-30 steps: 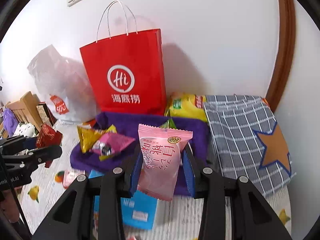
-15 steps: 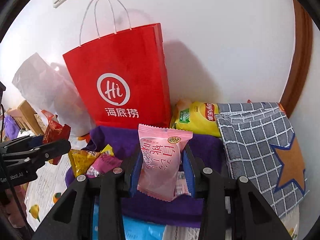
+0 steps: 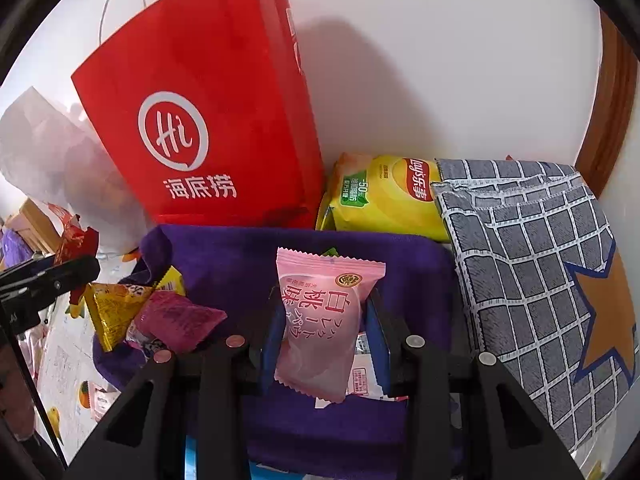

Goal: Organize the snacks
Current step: 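Carry the pink candy and red packet with both tools over the purple towel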

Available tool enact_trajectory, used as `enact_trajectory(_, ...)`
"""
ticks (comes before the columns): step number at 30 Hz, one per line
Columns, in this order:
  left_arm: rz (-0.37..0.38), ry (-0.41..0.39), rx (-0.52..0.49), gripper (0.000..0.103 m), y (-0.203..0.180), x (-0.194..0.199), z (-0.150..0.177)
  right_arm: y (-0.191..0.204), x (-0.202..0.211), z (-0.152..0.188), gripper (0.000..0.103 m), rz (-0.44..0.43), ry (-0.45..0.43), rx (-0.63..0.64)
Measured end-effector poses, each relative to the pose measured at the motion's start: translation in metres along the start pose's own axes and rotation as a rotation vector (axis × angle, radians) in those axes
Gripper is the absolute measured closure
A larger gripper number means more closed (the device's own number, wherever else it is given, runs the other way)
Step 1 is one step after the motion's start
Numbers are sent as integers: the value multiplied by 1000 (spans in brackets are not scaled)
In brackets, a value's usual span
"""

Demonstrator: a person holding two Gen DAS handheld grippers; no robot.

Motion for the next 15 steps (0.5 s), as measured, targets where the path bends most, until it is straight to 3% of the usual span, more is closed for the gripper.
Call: enact_trajectory(15, -3, 19, -1, 55, 2, -7, 3, -2, -14, 6, 64, 6, 54, 35)
Point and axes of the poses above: each gripper's, at about its wrist camera, not at the fingertips, and x roughly against the way its jaws point, y to its left, z to its underside, the point moved 7 cm from there along -x, roughly the way its jaws point, and after that the axes turned 13 degrees about x, right-handed, at the moved point
